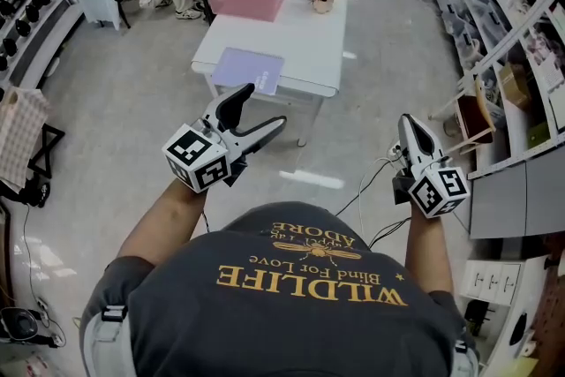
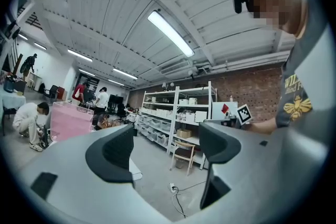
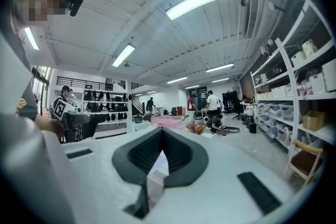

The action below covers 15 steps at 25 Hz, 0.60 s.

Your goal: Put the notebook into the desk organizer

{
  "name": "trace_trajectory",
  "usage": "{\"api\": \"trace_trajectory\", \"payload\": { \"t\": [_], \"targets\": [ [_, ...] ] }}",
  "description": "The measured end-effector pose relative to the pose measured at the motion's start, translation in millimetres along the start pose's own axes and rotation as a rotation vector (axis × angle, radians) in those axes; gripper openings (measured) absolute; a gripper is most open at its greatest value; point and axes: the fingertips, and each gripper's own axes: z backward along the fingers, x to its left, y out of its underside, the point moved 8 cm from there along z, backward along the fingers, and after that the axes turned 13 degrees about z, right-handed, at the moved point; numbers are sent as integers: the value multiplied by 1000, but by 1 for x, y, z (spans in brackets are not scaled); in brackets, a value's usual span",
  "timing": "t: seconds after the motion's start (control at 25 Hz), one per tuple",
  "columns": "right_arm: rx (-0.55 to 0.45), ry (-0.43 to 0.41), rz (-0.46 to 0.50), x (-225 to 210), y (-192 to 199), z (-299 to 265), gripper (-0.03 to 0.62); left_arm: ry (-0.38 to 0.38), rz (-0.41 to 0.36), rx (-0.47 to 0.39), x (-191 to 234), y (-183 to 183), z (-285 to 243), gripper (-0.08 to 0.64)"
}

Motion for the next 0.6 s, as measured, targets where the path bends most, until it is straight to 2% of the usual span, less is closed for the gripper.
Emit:
{"api": "trace_trajectory", "payload": {
  "t": [0.6],
  "targets": [
    [-18, -63, 14, -82, 19, 35, 0, -81, -19, -23, -61, 21, -61, 391]
  ]
}}
